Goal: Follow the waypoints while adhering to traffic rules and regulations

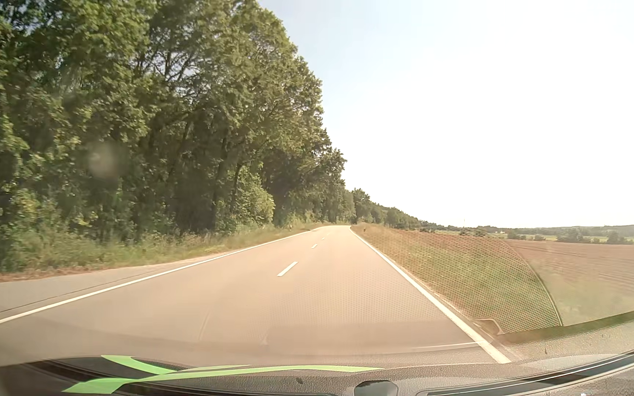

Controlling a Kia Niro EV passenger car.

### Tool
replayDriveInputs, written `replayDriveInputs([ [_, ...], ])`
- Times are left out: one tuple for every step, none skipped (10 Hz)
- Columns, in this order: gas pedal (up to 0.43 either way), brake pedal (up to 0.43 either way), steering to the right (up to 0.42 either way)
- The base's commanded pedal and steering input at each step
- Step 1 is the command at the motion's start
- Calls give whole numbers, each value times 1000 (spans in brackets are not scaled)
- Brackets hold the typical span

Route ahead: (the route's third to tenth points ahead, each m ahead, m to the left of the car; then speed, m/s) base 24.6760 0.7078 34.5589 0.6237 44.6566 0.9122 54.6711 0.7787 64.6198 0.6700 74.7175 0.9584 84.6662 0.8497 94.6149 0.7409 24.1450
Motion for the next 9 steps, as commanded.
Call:
replayDriveInputs([
  [228, 0, -2],
  [220, 0, -1],
  [220, 0, -2],
  [209, 0, -2],
  [209, 0, -1],
  [220, 0, -1],
  [240, 0, -1],
  [260, 0, -2],
  [268, 0, -1],
])
